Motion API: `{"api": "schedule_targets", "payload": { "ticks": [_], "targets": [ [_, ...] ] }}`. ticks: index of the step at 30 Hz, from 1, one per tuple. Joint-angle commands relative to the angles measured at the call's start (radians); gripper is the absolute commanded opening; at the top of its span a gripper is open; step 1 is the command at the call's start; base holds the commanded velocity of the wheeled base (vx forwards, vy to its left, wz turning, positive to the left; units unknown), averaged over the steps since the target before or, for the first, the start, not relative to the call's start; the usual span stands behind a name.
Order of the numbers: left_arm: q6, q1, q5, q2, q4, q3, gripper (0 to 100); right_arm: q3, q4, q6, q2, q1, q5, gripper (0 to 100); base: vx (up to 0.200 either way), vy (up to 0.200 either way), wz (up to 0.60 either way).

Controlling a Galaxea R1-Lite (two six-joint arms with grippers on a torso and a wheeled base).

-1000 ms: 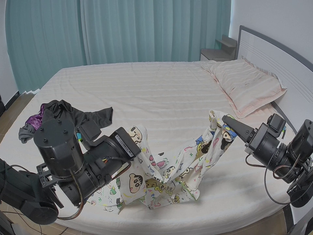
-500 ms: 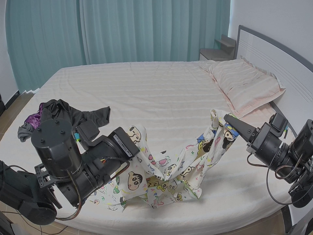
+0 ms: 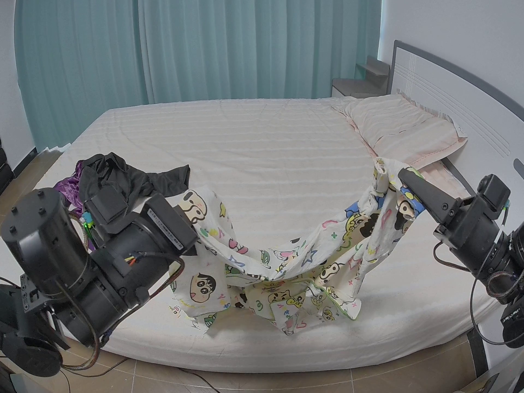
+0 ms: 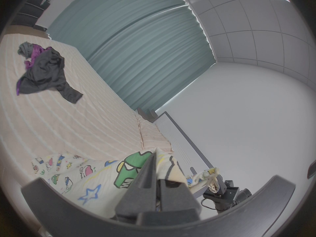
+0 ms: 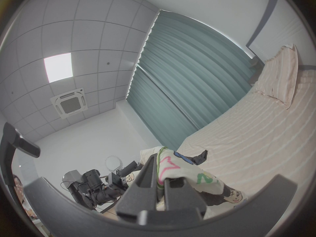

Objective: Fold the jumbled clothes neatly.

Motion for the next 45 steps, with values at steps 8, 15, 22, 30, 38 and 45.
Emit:
{"api": "schedule_targets", "payload": {
  "ticks": [8, 15, 22, 30, 38, 45],
  "targets": [
    [0.044, 0.0, 0.06, -0.27, 0.137, 0.027, 0, 0.018, 0.023, -0.053, -0.202, 0.06, 0.029, 0, 0.0, 0.0, 0.0],
    [0.049, 0.008, 0.06, -0.402, 0.284, -0.036, 0, -0.085, 0.156, -0.056, -0.316, 0.057, 0.057, 0, 0.0, 0.0, 0.0],
    [0.046, 0.048, 0.057, -0.399, 0.38, -0.091, 0, -0.241, 0.371, -0.053, -0.32, 0.016, 0.066, 0, 0.0, 0.0, 0.0],
    [0.023, 0.16, 0.041, -0.249, 0.381, -0.062, 0, -0.303, 0.382, -0.044, -0.141, -0.1, 0.135, 0, 0.0, 0.0, 0.0],
    [-0.051, 0.321, -0.109, -0.118, 0.377, -0.107, 0, -0.415, 0.354, -0.044, 0.051, -0.15, 0.135, 0, 0.05, 0.0, 0.0],
    [-0.052, 0.385, -0.158, 0.029, 0.377, -0.223, 0, -0.523, 0.353, -0.044, 0.209, -0.204, 0.13, 0, 0.2, 0.0, 0.0]
  ]
}}
